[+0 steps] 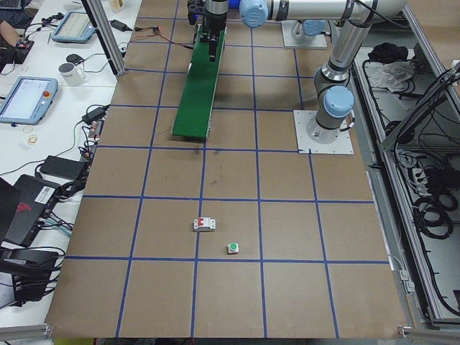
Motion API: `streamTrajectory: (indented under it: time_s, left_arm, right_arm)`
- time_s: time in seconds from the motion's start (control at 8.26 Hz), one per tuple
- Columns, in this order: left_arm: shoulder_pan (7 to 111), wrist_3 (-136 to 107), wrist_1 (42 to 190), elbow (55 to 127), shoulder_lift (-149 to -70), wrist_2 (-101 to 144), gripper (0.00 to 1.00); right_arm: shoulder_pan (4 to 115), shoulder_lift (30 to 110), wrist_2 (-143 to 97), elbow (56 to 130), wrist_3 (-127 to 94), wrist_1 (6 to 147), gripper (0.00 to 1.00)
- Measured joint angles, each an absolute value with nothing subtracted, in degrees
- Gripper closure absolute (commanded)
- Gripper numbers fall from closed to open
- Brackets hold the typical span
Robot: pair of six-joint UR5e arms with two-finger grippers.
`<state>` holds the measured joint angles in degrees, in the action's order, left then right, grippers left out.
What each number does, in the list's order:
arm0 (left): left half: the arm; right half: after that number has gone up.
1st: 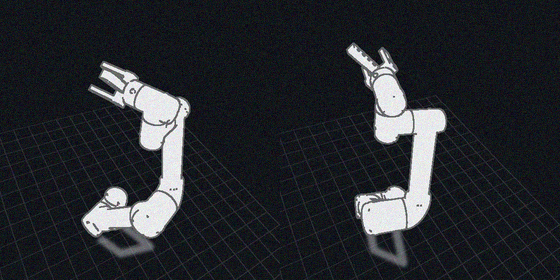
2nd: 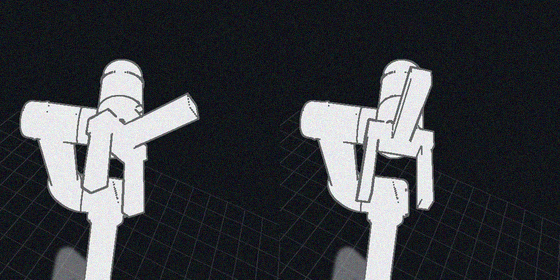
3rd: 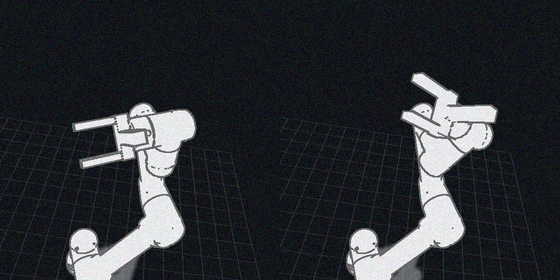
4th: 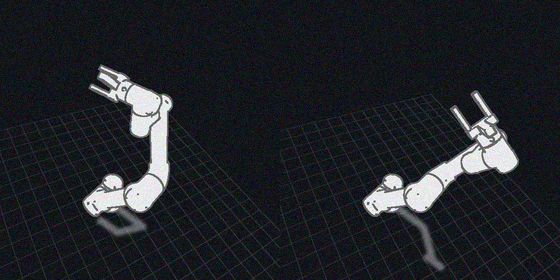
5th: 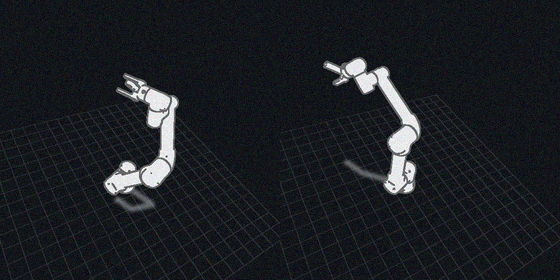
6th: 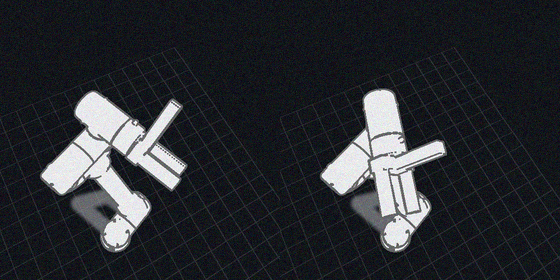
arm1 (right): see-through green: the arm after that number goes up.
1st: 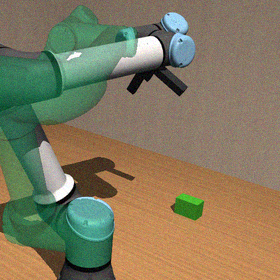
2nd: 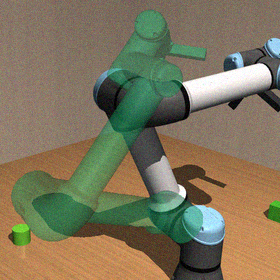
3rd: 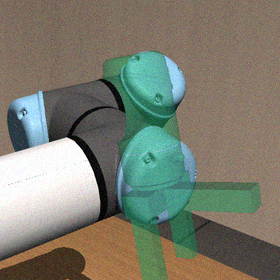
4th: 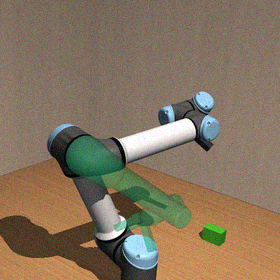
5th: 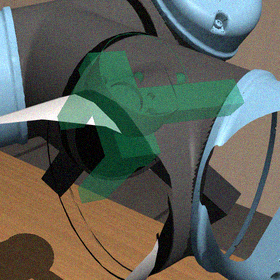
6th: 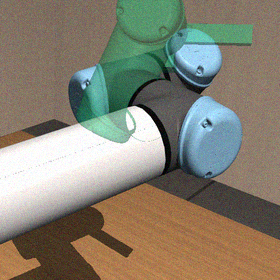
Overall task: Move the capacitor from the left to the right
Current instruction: 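Close the right gripper on the capacitor at the belt's far end, then lift the capacitor with the right gripper and carry it over the blue bin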
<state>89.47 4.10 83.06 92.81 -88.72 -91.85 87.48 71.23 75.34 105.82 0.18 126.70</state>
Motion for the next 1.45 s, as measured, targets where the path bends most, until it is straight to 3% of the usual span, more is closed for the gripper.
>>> streamTrajectory:
  time_s: [0.12,0.24,0.61,0.85,1.45]
  left_arm:
    - [89.50,4.10,83.06,92.81,-88.72,-91.85,0.00]
    - [89.50,4.09,83.06,92.81,-88.72,-91.84,0.00]
    - [89.47,4.09,83.06,92.81,-88.73,-91.85,0.00]
    - [89.48,4.12,83.06,92.81,-88.69,-91.85,0.00]
    - [89.50,4.13,83.00,92.90,-88.68,-91.85,0.00]
  right_arm:
    - [87.46,71.13,76.97,105.82,0.35,126.64,0.89]
    - [87.46,71.17,78.74,105.81,0.35,126.41,1.00]
    - [87.45,71.69,84.59,104.59,1.40,124.47,1.00]
    - [87.16,72.12,88.60,99.94,3.93,118.12,1.00]
    - [76.93,75.96,98.20,96.50,31.34,115.76,1.00]
